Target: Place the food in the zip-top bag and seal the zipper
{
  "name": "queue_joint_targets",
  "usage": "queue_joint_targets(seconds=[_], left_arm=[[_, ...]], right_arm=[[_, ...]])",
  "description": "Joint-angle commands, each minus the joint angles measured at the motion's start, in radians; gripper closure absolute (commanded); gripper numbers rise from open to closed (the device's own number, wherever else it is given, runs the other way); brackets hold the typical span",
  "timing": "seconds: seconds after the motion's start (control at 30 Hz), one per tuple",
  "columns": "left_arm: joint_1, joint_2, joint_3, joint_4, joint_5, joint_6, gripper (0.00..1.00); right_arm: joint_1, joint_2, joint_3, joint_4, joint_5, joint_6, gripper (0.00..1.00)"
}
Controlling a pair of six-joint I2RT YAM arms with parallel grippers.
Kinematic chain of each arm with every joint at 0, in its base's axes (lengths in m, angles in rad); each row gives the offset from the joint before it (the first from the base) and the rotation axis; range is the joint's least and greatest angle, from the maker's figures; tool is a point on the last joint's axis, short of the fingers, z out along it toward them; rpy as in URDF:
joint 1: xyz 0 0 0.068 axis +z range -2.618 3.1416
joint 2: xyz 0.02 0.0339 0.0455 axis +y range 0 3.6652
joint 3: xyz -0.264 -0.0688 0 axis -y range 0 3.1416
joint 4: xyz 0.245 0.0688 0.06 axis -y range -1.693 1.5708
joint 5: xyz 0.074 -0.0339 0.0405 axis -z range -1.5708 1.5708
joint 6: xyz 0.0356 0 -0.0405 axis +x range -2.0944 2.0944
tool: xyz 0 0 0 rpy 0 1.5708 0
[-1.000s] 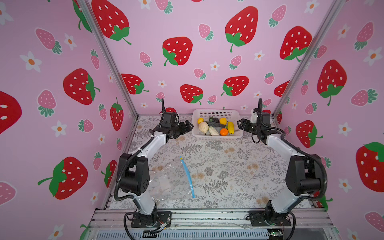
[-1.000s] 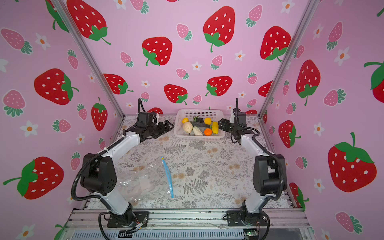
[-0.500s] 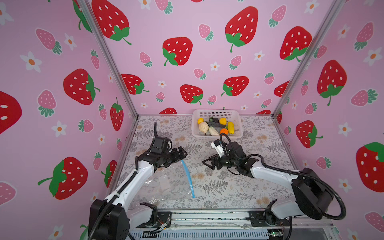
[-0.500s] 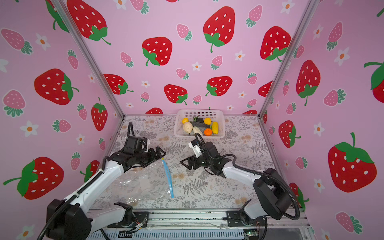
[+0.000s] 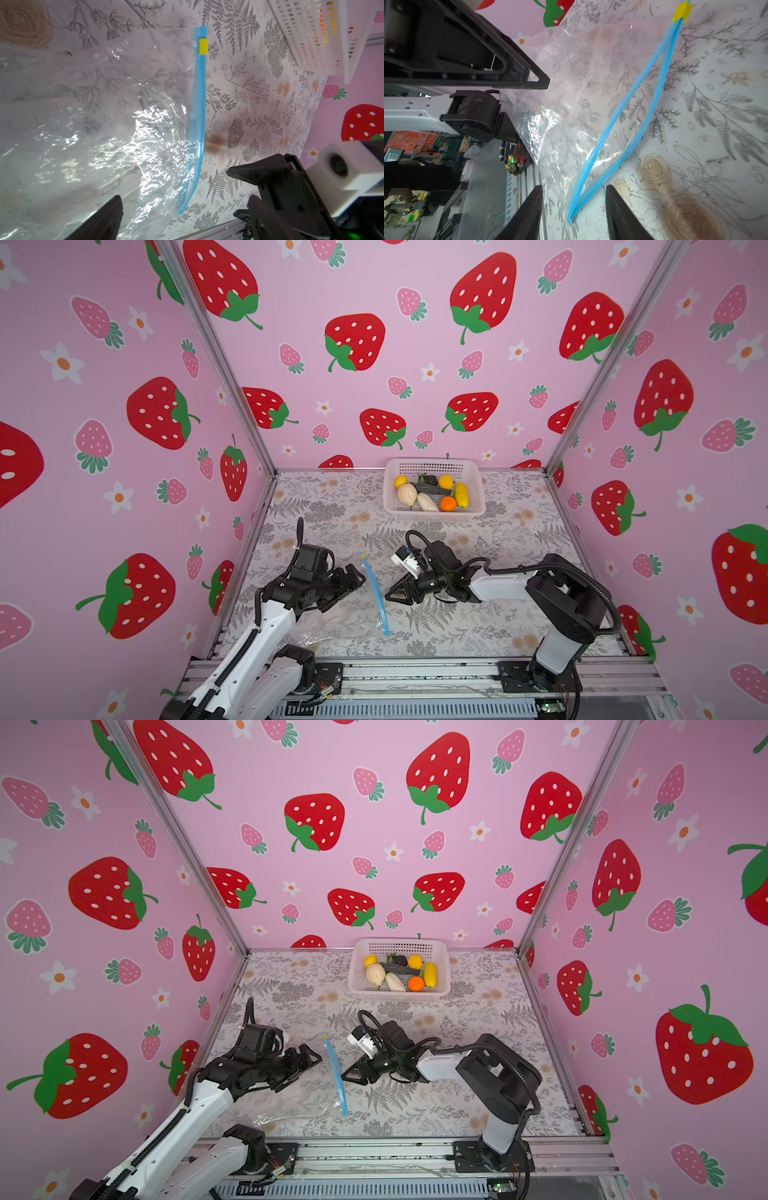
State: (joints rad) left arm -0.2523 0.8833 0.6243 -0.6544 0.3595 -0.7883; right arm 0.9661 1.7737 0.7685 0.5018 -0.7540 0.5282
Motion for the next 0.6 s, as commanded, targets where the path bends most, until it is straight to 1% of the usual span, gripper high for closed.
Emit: queue_joint_targets(seconds=[0.0, 0.23, 0.57], left_arm=[[0.001, -0.001, -0.006, -0.008, 0.015, -0.019, 0.04], [0.002, 0.003, 0.0, -0.022, -0.019, 0.008, 0.04], [0.002, 0.003, -0.015, -0.003, -0.028, 0.002, 0.04]], right_arm=[[0.006, 0.044, 0.04, 0.063, -0.059, -0.016, 0.53], [0.027, 0.134, 0.082, 0.102, -0.114, 0.013, 0.58], [0.031, 0.192, 0.109, 0.114, -0.131, 0.039, 0.59]])
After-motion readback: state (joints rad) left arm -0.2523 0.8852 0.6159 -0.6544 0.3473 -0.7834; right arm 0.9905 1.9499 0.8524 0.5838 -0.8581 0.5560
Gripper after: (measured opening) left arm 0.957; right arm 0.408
